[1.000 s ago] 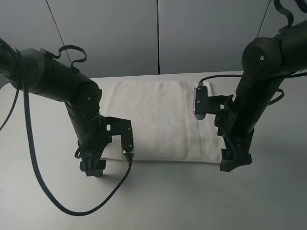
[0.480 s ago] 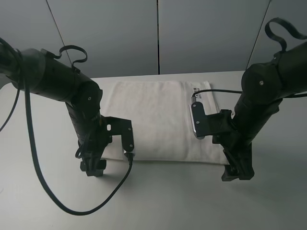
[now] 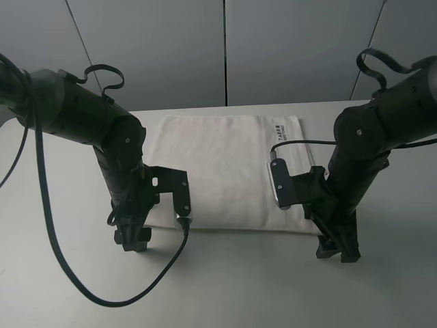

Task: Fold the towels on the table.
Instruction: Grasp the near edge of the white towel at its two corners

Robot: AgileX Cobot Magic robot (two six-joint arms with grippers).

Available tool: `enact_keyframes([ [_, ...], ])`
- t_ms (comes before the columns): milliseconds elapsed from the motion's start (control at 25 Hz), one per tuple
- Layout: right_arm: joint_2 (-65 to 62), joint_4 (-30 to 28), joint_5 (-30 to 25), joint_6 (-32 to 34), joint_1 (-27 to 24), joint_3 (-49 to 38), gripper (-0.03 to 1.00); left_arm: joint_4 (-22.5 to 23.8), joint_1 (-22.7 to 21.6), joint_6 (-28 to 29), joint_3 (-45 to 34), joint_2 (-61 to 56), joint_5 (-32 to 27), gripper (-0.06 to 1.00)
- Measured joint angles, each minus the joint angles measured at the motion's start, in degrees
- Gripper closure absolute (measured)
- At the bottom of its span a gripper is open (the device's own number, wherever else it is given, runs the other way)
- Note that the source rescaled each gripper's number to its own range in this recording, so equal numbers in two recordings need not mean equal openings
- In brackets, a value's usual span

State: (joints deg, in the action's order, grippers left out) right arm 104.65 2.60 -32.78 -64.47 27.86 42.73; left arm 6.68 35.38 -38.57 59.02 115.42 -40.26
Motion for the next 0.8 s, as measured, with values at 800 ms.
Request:
enact_keyframes([
  [800, 2.59, -3.44, 1.97, 7.06, 0.1, 0.41, 0.15, 0.0, 0.0, 0.0, 0.0, 0.12, 0.15, -0.04],
])
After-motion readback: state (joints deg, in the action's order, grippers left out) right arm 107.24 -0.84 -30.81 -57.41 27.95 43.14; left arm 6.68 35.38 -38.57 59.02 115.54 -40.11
